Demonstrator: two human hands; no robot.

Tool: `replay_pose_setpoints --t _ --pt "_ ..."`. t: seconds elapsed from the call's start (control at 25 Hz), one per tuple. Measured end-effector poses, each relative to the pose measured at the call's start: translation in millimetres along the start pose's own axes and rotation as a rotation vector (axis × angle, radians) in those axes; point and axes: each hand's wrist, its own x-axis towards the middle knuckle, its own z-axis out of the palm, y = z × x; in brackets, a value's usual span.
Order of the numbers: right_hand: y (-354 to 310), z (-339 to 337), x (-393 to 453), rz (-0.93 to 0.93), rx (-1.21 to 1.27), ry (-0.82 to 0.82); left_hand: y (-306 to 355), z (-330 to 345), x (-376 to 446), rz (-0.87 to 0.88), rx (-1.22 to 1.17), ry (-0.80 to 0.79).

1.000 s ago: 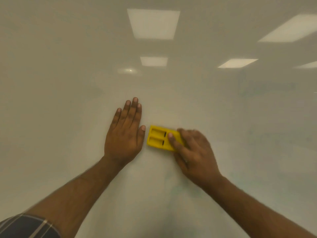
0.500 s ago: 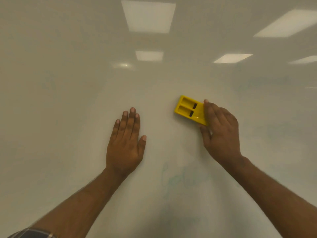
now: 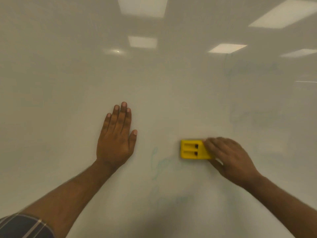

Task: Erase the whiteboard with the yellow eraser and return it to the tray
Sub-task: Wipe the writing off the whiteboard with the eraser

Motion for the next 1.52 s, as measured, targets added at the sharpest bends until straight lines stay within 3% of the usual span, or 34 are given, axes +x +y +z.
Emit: replay_pose_setpoints --t 0.12,0.24,0.48,0.6,0.76,0.88,1.12,1.2,1.36,1.52 --pt "-11.0 3.1 34.3 0.181 0.085 0.108 0.7 1.9 -4.8 -0.015 -0.005 -0.005" --pt "-47.4 17.6 37.5 0.227 0.162 0.168 2.1 5.0 -11.4 -0.007 -0.015 -0.002" --pt "-60.6 24.2 -41.6 -0.098 0.046 -0.041 2.2 6.3 -37.7 0.031 -0.007 -0.021" --pt "-40.3 15.3 -33.7 0.082 0.06 -0.02 5.8 7.9 -47.3 0.009 -0.018 -0.019" --pt "-42.2 10.3 26.9 0.363 0.17 0.13 11.0 11.3 -51.2 -0.022 -0.03 -0.022" --pt "-71.8 23.4 36.9 0.269 0.192 0.151 13.2 12.7 -56.8 -0.021 -0.03 -0.017" --pt "-89.6 30.4 -30.3 -0.068 0.078 -0.018 14.9 14.5 -67.4 -0.035 -0.037 -0.009" --pt "-80.0 24.9 -23.9 -0.03 0.046 0.018 17.0 15.2 -69.2 -0.049 -0.041 0.002" --pt "-79.2 22.4 47.5 0.242 0.114 0.163 21.0 18.3 -74.5 -0.071 -0.036 0.018" --pt "-113.7 39.2 56.4 0.174 0.142 0.174 18.4 21.6 -80.8 -0.071 -0.035 0.018"
